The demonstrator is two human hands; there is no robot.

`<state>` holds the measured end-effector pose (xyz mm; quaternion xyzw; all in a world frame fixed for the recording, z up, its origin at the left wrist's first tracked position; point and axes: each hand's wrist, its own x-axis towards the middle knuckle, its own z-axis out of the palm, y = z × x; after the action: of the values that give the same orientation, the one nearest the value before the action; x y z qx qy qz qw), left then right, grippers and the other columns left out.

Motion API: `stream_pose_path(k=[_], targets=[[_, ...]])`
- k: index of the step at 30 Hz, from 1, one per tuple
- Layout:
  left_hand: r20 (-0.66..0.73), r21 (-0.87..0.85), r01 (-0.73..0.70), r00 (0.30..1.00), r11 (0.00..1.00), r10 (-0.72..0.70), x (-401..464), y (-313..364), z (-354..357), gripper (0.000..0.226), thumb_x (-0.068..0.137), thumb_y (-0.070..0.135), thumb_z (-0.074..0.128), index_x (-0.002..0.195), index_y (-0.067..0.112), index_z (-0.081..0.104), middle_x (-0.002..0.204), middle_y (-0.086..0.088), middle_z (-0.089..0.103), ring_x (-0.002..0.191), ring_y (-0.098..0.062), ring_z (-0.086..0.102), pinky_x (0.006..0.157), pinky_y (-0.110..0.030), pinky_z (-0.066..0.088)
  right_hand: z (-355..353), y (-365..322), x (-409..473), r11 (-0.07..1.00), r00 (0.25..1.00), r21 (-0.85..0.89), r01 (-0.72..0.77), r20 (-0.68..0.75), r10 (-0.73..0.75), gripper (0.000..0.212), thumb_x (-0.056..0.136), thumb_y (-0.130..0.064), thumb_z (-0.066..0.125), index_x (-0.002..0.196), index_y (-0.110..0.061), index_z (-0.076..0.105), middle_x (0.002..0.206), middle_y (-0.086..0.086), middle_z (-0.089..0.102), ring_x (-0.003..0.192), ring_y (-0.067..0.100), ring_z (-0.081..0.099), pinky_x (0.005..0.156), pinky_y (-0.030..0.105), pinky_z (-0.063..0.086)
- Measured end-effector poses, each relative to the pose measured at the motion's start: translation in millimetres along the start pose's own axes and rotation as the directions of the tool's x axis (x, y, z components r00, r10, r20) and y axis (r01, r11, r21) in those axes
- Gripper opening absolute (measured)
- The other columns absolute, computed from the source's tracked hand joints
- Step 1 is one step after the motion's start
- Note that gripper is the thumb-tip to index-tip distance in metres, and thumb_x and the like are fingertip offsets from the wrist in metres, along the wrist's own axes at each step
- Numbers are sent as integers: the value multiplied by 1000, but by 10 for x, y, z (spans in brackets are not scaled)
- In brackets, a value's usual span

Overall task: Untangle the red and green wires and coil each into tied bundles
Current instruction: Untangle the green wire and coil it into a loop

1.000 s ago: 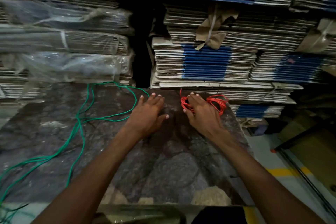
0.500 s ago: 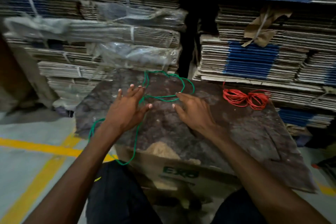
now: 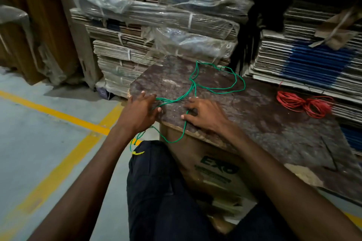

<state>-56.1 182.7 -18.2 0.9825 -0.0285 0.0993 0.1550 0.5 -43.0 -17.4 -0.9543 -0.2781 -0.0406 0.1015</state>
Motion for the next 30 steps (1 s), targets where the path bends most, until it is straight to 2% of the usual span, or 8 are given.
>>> stream_pose_path(k=[3,6,10,14,19,24,30], targets=[[11,2,21,1000,1000,-21,-73,-81,28,38,96,34,51,127,12,50,137,-20,51,141,-33,29,114,-49,21,42,95,-21,996,995,-8,-94,21,94,43,83,-51,54,114,-25,67,124,3,66,113,29,61,89,40,52],[17,-4,-10,1000,1000,10,-114,-79,92,34,95,33,53,121,12,52,131,-16,55,138,-32,33,111,-50,25,33,272,-58,983,983,-22,-184,15,185,38,80,-40,50,113,-27,64,113,6,69,103,32,64,80,39,54],[44,10,-69,997,998,69,-68,54,164,28,94,31,53,116,15,52,131,-11,55,137,-29,36,110,-48,23,-50,600,-146,958,958,-28,-285,26,286,39,82,-42,50,116,-29,63,117,7,68,107,32,64,86,41,54],[140,59,-102,986,993,93,49,217,262,48,98,37,47,139,14,39,155,-6,32,147,-23,19,115,-53,12,-103,993,-249,920,922,-61,-386,-16,386,35,90,-44,52,121,-31,62,124,9,65,112,34,62,89,43,53],[266,188,-163,958,969,110,248,368,375,54,101,37,35,150,16,22,162,-1,14,149,-21,8,115,-59,8,-144,1403,-300,866,867,-44,-499,-44,497,31,94,-40,48,120,-30,60,128,17,60,113,39,60,91,45,50],[376,213,-186,922,959,96,461,524,382,62,102,46,27,153,13,13,163,-2,8,150,-20,4,115,-61,3,-185,1504,-299,871,869,-23,-491,-79,488,29,96,-35,50,119,-25,63,127,15,62,113,38,60,89,43,50],[435,197,-221,893,955,117,736,758,498,66,102,50,24,154,12,8,163,-2,1,150,-18,-1,115,-61,0,-340,1200,-328,919,873,42,-392,-298,386,33,93,-30,56,124,-22,64,123,12,66,111,35,61,86,41,50]])
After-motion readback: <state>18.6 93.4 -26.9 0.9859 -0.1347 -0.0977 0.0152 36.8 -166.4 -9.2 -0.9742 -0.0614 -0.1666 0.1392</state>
